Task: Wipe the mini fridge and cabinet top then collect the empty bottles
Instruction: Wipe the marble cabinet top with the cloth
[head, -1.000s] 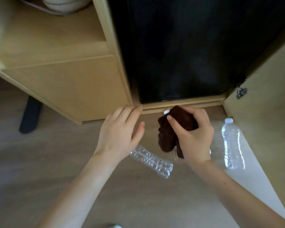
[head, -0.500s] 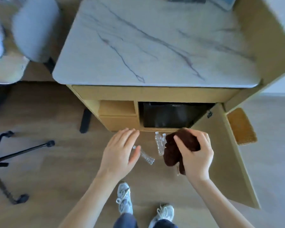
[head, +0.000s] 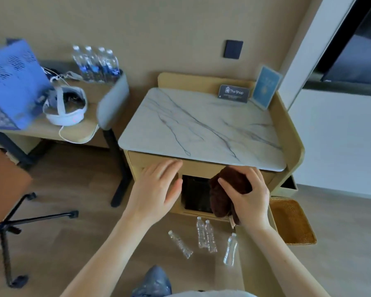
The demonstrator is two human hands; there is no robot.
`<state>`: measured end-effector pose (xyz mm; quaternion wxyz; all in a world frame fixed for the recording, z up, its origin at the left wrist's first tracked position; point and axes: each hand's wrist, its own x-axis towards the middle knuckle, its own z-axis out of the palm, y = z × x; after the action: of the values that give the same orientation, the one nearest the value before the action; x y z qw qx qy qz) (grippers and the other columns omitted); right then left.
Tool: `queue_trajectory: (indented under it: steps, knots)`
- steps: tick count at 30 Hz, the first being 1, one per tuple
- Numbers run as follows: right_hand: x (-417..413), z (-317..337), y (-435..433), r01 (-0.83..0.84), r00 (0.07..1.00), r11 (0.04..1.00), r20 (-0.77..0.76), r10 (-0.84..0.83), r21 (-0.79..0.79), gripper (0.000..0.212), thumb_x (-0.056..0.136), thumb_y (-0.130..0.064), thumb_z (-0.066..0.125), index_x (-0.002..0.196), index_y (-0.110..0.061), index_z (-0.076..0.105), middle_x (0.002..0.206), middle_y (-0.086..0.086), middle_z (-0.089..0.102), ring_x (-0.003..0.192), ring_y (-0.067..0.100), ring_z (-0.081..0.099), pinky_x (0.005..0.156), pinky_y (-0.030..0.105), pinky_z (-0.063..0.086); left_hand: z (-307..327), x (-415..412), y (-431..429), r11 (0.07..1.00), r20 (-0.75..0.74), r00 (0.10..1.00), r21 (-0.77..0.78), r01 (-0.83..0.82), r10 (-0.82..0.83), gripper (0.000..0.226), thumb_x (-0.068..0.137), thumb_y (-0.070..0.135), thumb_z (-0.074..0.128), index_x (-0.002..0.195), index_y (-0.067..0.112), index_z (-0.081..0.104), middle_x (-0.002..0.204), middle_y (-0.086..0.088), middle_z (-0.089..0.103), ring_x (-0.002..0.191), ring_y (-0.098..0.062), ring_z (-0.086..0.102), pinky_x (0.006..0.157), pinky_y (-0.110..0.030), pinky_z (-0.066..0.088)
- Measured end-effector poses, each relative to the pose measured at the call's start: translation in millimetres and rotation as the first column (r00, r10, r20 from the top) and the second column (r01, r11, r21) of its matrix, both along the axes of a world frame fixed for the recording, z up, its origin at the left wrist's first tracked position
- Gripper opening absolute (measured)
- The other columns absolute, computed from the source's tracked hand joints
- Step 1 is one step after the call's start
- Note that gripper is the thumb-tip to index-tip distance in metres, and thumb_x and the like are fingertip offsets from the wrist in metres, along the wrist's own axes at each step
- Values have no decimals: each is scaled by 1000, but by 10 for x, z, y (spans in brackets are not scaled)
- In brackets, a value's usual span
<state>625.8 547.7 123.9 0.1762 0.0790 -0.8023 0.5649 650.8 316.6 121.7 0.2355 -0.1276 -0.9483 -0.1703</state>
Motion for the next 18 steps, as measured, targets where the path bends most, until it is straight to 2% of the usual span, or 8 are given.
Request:
queue_trajectory:
  steps: [5,11,18]
  knots:
    - [210,-176,-113,-87,994,996,65,85,27,34,74,-9,86,98,-26,71,96,-9,63,94,-1,60,80,5,43,-312,361,-69,996,96,993,43,-74,70,45,98,35,42,133,12,60,129,1,64,119,-17,59,97,-35,53]
    - [177,-192,-444,-161,982,987,101,159,14,31,74,-12,86,96,-29,71,95,-10,64,94,2,61,79,6,44,-285,476,-403,982,100,980,69,-177,170,46,98,37,41,132,13,61,126,2,66,118,-15,60,98,-27,47]
    - [-48,-336,-1174,-140,979,990,150,141,-21,32,75,-11,86,94,-32,70,92,-14,63,94,5,62,78,6,45,-450,322,-1148,977,165,968,74,-202,187,46,99,39,38,132,17,61,128,6,65,119,-11,59,100,-21,40]
